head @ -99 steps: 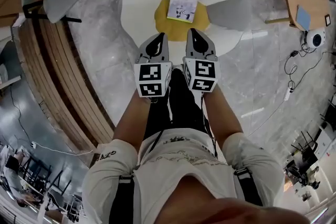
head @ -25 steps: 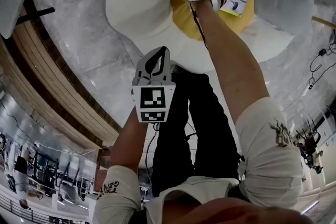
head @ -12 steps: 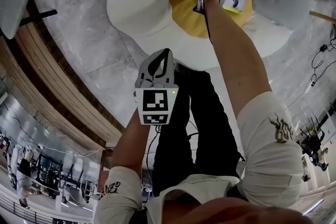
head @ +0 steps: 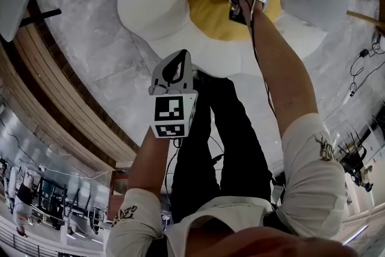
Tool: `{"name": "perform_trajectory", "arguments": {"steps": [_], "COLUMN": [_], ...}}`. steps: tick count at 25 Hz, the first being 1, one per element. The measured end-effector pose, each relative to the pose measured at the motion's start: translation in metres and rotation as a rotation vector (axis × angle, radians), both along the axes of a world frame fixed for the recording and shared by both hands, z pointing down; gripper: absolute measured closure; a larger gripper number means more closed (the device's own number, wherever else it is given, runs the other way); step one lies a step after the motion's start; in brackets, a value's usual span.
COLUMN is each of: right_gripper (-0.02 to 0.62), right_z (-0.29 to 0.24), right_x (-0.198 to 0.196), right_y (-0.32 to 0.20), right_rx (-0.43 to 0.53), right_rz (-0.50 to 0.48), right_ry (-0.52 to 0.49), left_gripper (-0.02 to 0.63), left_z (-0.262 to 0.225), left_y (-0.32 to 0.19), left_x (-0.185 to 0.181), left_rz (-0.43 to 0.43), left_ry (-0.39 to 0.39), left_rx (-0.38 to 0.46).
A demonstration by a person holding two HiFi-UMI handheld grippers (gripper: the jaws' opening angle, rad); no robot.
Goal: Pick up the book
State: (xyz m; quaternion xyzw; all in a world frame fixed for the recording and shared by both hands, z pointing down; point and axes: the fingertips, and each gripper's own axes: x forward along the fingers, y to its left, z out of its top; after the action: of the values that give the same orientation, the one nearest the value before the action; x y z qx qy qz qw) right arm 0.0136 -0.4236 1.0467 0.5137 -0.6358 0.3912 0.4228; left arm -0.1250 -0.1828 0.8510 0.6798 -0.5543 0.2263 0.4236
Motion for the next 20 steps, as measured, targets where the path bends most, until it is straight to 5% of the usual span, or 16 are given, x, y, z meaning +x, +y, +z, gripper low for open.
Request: {"name": "perform_trajectory", "arguments": {"steps": [7, 20], "right_gripper": [0.517, 0.517], "right_z": [-0.051, -0.141], "right_x": [0.014, 0.001], "right_y": [0.022, 0.085], "right_rx": [-0.004, -0.057], "right_rz": [-0.091, -0.021], "right_ry": [-0.142, -0.47], "left_gripper": [0.594, 0.594], "left_z": [-0.027, -0.065], "left_y": [-0.012, -0.017], "left_x": [0.021, 0.045], "left_rz": [0.017, 0.071], "left_ry": [0.006, 0.026], "left_rx": [0.021, 0.053]}}
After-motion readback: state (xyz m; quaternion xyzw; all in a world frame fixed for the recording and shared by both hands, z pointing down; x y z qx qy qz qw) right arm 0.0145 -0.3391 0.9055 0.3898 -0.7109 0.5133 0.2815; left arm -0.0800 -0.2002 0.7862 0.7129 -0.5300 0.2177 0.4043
